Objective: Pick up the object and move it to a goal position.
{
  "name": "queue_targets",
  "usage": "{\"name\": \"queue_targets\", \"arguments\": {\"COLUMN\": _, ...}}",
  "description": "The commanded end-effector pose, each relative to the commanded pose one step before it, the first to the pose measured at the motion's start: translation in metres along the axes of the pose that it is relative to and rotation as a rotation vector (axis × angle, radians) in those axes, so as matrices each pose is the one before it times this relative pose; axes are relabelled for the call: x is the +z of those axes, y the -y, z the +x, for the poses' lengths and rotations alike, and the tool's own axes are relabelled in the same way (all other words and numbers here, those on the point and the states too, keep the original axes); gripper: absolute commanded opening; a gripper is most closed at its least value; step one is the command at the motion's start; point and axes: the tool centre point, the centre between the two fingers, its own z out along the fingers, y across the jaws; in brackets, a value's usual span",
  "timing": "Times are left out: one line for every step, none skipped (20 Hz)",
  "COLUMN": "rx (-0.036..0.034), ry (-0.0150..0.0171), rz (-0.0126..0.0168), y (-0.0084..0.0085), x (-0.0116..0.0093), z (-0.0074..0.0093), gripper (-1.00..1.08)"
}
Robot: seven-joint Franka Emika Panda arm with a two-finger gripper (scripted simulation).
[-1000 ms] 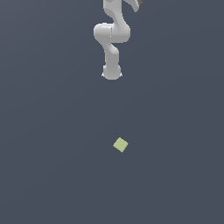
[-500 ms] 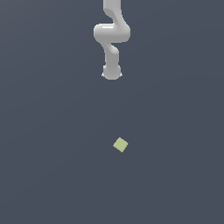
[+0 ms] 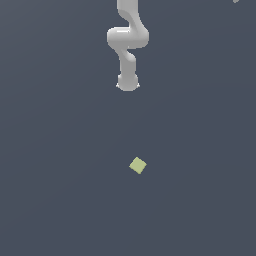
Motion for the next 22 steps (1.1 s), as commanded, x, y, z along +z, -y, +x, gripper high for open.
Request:
{"name": "queue_targets", "arguments": {"rx": -0.04377, "ry": 0.00470, "rz": 0.00851, "y": 0.00367, "x": 0.02107, "z": -0.00224, "gripper": 1.08}}
{"name": "queue_targets", "arguments": {"rx": -0.01631, "ry": 0.00250, "rz": 0.00384, "y": 0.00047, "x": 0.00892, "z": -0.00157, "gripper": 1.08}}
{"name": "queue_targets", "arguments": {"rx": -0.01577, "ry": 0.00273, "rz": 0.00400, "y": 0.00002, "x": 0.00915, "z": -0.00197, "gripper": 1.08}}
{"name": "queue_targets", "arguments": {"rx": -0.01522, "ry": 0.00293, "rz": 0.00417, "y": -0.00043, "x": 0.00934, "z": -0.00239, "gripper": 1.08}}
{"name": "queue_targets", "arguments": {"rx": -0.01466, "ry": 0.00309, "rz": 0.00434, "y": -0.00087, "x": 0.00951, "z": -0.00282, "gripper": 1.08}}
{"name": "queue_targets", "arguments": {"rx": -0.01407, "ry": 0.00321, "rz": 0.00451, "y": -0.00130, "x": 0.00965, "z": -0.00327, "gripper": 1.08}}
{"name": "queue_targets", "arguments": {"rx": -0.01346, "ry": 0.00329, "rz": 0.00466, "y": -0.00172, "x": 0.00975, "z": -0.00374, "gripper": 1.08}}
{"name": "queue_targets", "arguments": {"rx": -0.01285, "ry": 0.00334, "rz": 0.00481, "y": -0.00213, "x": 0.00983, "z": -0.00422, "gripper": 1.08}}
{"name": "queue_targets", "arguments": {"rx": -0.01224, "ry": 0.00335, "rz": 0.00496, "y": -0.00252, "x": 0.00988, "z": -0.00472, "gripper": 1.08}}
{"name": "queue_targets", "arguments": {"rx": -0.01161, "ry": 0.00332, "rz": 0.00508, "y": -0.00291, "x": 0.00990, "z": -0.00522, "gripper": 1.08}}
{"name": "queue_targets", "arguments": {"rx": -0.01097, "ry": 0.00326, "rz": 0.00520, "y": -0.00327, "x": 0.00989, "z": -0.00574, "gripper": 1.08}}
{"name": "queue_targets", "arguments": {"rx": -0.01035, "ry": 0.00317, "rz": 0.00530, "y": -0.00361, "x": 0.00986, "z": -0.00626, "gripper": 1.08}}
{"name": "queue_targets", "arguments": {"rx": -0.00969, "ry": 0.00303, "rz": 0.00537, "y": -0.00395, "x": 0.00978, "z": -0.00680, "gripper": 1.08}}
{"name": "queue_targets", "arguments": {"rx": -0.00905, "ry": 0.00286, "rz": 0.00543, "y": -0.00425, "x": 0.00969, "z": -0.00734, "gripper": 1.08}}
{"name": "queue_targets", "arguments": {"rx": -0.00841, "ry": 0.00267, "rz": 0.00547, "y": -0.00454, "x": 0.00956, "z": -0.00789, "gripper": 1.08}}
{"name": "queue_targets", "arguments": {"rx": -0.00777, "ry": 0.00244, "rz": 0.00548, "y": -0.00480, "x": 0.00941, "z": -0.00844, "gripper": 1.08}}
{"name": "queue_targets", "arguments": {"rx": -0.00712, "ry": 0.00218, "rz": 0.00546, "y": -0.00505, "x": 0.00922, "z": -0.00899, "gripper": 1.08}}
{"name": "queue_targets", "arguments": {"rx": -0.00650, "ry": 0.00190, "rz": 0.00543, "y": -0.00526, "x": 0.00902, "z": -0.00954, "gripper": 1.08}}
{"name": "queue_targets", "arguments": {"rx": -0.00587, "ry": 0.00159, "rz": 0.00535, "y": -0.00546, "x": 0.00878, "z": -0.01010, "gripper": 1.08}}
{"name": "queue_targets", "arguments": {"rx": -0.00524, "ry": 0.00125, "rz": 0.00524, "y": -0.00564, "x": 0.00851, "z": -0.01065, "gripper": 1.08}}
{"name": "queue_targets", "arguments": {"rx": -0.00465, "ry": 0.00091, "rz": 0.00512, "y": -0.00577, "x": 0.00823, "z": -0.01119, "gripper": 1.08}}
{"name": "queue_targets", "arguments": {"rx": -0.00405, "ry": 0.00053, "rz": 0.00495, "y": -0.00589, "x": 0.00792, "z": -0.01172, "gripper": 1.08}}
